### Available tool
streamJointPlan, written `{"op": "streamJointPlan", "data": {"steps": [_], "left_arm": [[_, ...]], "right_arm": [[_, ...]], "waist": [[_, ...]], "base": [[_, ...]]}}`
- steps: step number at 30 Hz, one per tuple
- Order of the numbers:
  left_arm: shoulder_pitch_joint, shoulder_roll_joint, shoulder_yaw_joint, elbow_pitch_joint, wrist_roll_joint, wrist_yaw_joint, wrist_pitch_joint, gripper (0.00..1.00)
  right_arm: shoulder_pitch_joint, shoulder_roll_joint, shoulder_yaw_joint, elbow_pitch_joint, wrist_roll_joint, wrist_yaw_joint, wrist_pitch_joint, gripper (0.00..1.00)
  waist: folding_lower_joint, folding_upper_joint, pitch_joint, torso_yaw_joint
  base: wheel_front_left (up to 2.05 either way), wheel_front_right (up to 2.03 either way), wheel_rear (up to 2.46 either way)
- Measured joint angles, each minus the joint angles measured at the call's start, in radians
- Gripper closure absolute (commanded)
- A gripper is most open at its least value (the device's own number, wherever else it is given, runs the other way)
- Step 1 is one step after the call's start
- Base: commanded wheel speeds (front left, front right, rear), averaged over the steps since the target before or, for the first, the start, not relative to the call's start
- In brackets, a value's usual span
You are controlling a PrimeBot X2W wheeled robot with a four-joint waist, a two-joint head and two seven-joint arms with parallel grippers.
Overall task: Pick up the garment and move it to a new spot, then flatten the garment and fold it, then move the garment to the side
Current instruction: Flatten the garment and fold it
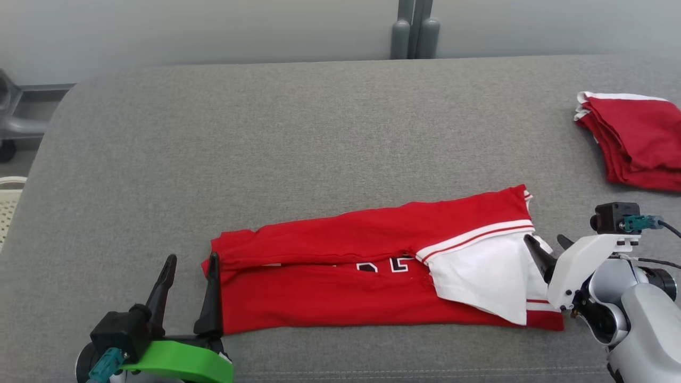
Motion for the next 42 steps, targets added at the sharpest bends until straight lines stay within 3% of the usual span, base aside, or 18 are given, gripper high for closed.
{"op": "streamJointPlan", "data": {"steps": [10, 17, 18, 19, 20, 22, 30, 42], "left_arm": [[-0.007, -0.001, 0.004, 0.005, 0.0, -0.001, -0.007, 0.0], [-0.009, -0.006, 0.006, 0.004, 0.0, -0.004, -0.009, 0.0], [-0.009, -0.006, 0.007, 0.003, 0.0, -0.004, -0.009, 0.0], [-0.009, -0.006, 0.007, 0.002, 0.0, -0.004, -0.009, 0.0], [-0.009, -0.007, 0.007, 0.002, 0.0, -0.004, -0.009, 0.0], [-0.01, -0.007, 0.007, 0.0, 0.0, -0.004, -0.01, 0.0], [-0.011, -0.007, 0.017, -0.004, 0.002, 0.001, -0.014, 0.0], [-0.011, -0.005, 0.029, -0.027, 0.007, 0.005, -0.016, 0.0]], "right_arm": [[-0.065, 0.008, -0.022, 0.213, 0.044, 0.0, 0.033, 0.0], [-0.093, 0.012, 0.014, 0.254, 0.092, -0.002, 0.043, 0.0], [-0.098, 0.013, 0.029, 0.255, 0.096, -0.004, 0.043, 0.32], [-0.101, 0.015, 0.047, 0.254, 0.099, -0.004, 0.043, 0.57], [-0.103, 0.016, 0.064, 0.254, 0.101, -0.004, 0.042, 0.67], [-0.109, 0.015, 0.094, 0.253, 0.105, -0.004, 0.04, 1.0], [-0.151, 0.006, 0.13, 0.286, 0.109, 0.002, -0.042, 1.0], [-0.215, -0.129, 0.076, 0.253, 0.14, 0.001, -0.102, 1.0]], "waist": [[0.0, 0.0, 0.019, 0.079], [0.0, 0.0, 0.031, 0.099], [0.0, 0.0, 0.032, 0.099], [0.0, 0.0, 0.033, 0.098], [0.0, 0.0, 0.034, 0.097], [0.0, 0.0, 0.035, 0.093], [0.0, 0.0, 0.039, 0.064], [0.0, 0.0, 0.036, -0.024]], "base": [[0.0, 0.0, 0.0], [0.0, 0.0, 0.0], [0.0, 0.0, 0.0], [0.0, 0.0, 0.0], [0.0, 0.0, 0.0], [0.0, 0.0, 0.0], [0.0, 0.0, 0.0], [0.0, 0.0, 0.0]]}}
